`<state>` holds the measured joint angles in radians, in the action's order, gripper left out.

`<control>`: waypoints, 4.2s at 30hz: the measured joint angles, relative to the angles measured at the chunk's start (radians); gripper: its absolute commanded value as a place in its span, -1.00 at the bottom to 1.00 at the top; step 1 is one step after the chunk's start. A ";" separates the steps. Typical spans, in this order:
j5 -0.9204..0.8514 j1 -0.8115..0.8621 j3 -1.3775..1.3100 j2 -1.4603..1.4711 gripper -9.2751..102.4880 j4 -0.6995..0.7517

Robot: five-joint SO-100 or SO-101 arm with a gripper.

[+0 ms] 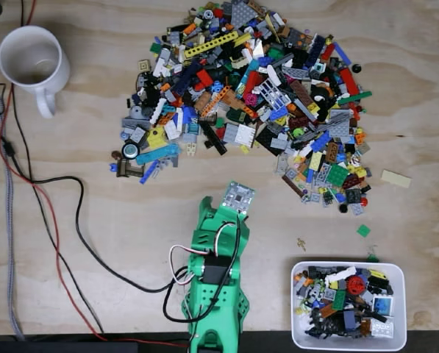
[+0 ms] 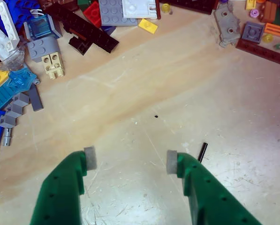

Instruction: Find the closest Lego and put it in the bin.

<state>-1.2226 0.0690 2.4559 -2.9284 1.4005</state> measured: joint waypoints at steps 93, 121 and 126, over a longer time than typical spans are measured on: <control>0.089 0.804 -0.730 1.019 -0.80 -0.037; -0.204 1.341 -0.486 0.787 -0.58 -0.318; -0.227 1.020 -0.351 0.629 -0.57 -0.334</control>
<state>-1.4496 1.0891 2.1046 -2.2994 1.0661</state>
